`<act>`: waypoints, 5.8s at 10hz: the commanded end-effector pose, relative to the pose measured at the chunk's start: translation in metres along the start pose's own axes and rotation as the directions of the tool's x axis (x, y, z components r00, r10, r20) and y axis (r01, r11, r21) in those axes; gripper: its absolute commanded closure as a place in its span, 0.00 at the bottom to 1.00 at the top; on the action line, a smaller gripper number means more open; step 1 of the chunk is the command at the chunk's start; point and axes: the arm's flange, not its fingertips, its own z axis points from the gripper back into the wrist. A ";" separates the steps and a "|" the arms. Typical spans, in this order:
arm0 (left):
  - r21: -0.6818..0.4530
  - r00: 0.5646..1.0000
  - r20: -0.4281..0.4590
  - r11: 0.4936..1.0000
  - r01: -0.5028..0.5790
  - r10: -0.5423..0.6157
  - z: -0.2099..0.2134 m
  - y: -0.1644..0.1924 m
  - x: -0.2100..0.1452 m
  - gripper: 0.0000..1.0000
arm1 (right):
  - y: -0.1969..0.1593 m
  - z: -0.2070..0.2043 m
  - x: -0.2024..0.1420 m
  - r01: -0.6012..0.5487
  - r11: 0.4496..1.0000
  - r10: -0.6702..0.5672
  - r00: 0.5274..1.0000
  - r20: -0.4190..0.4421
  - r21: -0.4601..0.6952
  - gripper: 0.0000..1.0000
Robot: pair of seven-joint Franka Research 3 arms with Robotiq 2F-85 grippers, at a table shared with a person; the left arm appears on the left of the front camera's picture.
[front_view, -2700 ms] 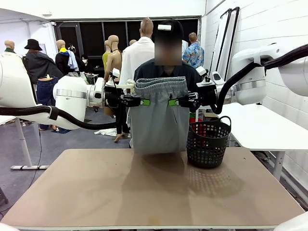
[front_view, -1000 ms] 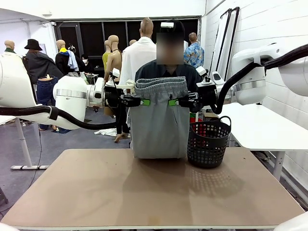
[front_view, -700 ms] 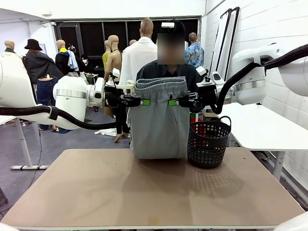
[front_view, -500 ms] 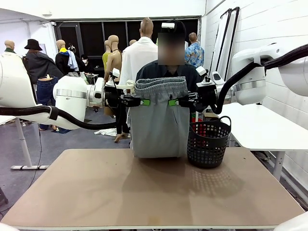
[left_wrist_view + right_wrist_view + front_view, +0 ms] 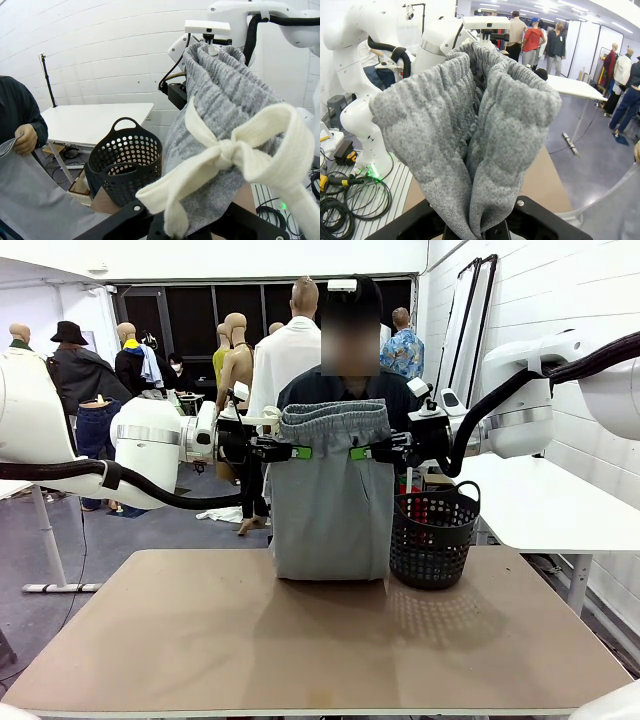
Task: Fold the training pants.
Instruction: Release the ends of the Training pants and then grab the overlapped ends.
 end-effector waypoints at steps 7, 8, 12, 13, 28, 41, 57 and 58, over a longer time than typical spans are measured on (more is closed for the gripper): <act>0.002 1.000 0.007 1.000 0.009 -0.009 0.001 -0.001 0.002 1.00 | 0.001 0.000 0.002 -0.001 1.000 0.001 1.000 0.008 -0.001 1.00; 0.002 1.000 0.007 1.000 0.009 -0.009 0.001 -0.001 0.002 1.00 | 0.001 0.000 0.002 -0.001 1.000 0.001 1.000 0.008 -0.001 1.00; 0.002 1.000 0.007 1.000 0.009 -0.009 0.001 -0.001 0.002 1.00 | 0.001 0.000 0.002 -0.001 1.000 0.001 1.000 0.008 -0.001 1.00; 0.002 1.000 0.007 1.000 0.009 -0.009 0.001 -0.001 0.002 1.00 | 0.001 0.000 0.002 -0.001 1.000 0.001 1.000 0.008 -0.001 1.00; 0.002 1.000 0.007 1.000 0.009 -0.009 0.001 -0.001 0.002 1.00 | 0.001 0.000 0.002 -0.001 1.000 0.001 1.000 0.008 -0.001 1.00; 0.002 1.000 0.007 1.000 0.009 -0.009 0.001 -0.001 0.002 1.00 | 0.001 0.000 0.002 -0.001 1.000 0.001 1.000 0.008 -0.001 1.00; 0.002 1.000 0.007 1.000 0.009 -0.009 0.001 -0.001 0.002 1.00 | 0.001 0.000 0.002 -0.001 1.000 0.001 1.000 0.008 -0.001 1.00; 0.002 1.000 0.007 1.000 0.009 -0.009 0.001 -0.001 0.002 1.00 | 0.001 0.000 0.002 -0.001 1.000 0.001 1.000 0.008 -0.001 1.00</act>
